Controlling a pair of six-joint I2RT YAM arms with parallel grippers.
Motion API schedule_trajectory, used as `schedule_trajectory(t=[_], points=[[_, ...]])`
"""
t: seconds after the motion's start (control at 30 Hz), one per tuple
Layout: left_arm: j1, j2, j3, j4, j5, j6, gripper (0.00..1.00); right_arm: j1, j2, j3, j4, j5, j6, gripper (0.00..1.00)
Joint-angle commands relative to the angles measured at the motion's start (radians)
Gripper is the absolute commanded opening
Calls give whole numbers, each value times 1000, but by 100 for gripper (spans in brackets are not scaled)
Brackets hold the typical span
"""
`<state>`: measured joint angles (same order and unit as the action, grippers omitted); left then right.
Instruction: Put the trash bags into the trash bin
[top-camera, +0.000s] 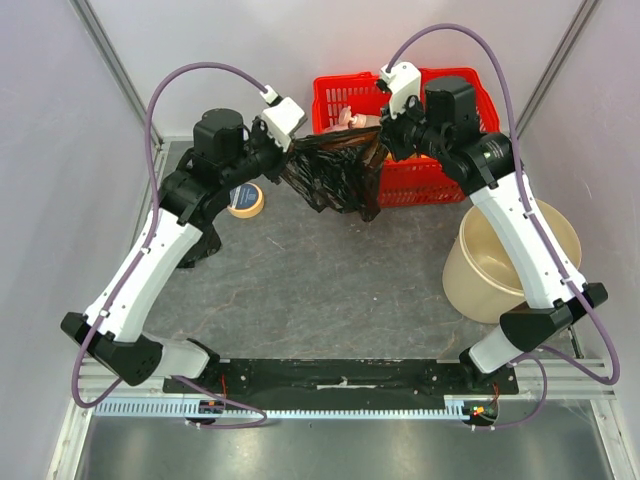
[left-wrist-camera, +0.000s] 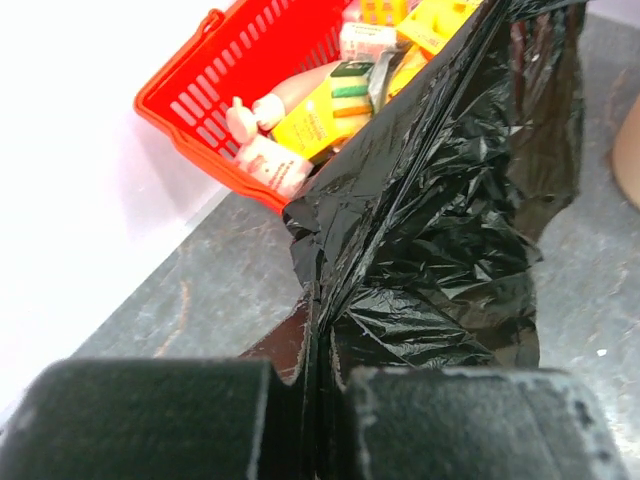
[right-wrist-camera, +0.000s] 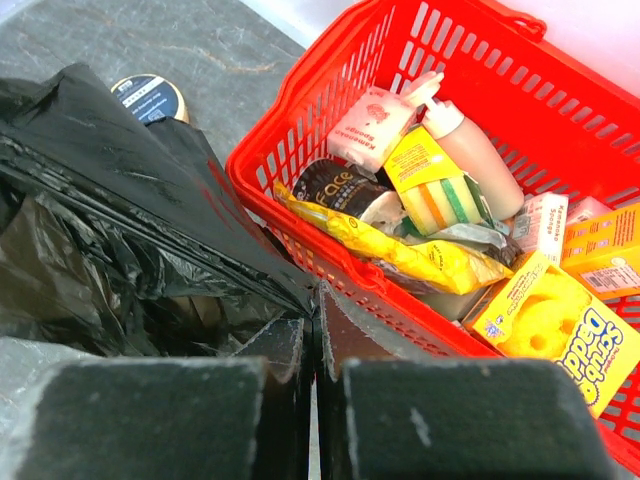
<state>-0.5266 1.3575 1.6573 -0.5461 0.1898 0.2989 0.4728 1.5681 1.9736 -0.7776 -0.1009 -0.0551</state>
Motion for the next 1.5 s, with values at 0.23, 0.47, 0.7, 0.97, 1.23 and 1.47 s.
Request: schedule_trajectory(t=[0.23, 0.47, 0.7, 0.97, 1.23, 1.47], points=[[16, -38, 15, -54, -243, 281, 2, -26, -36, 56, -221, -19, -170, 6], [14, -32, 70, -120, -236, 345, 2, -25, -55, 41, -336, -109, -245, 59], [16, -40, 105, -156, -240, 359, 2, -28, -183, -62, -379, -169, -301, 82], [10, 6, 159, -179, -243, 347, 2, -28, -325, -234, -468, -134, -333, 90], [-3, 28, 159, -179, -240, 326, 2, -40, -462, -490, -496, 62, -330, 90], [-10, 22, 142, -179, -242, 319, 2, -85, -540, -561, -480, 135, -328, 90]])
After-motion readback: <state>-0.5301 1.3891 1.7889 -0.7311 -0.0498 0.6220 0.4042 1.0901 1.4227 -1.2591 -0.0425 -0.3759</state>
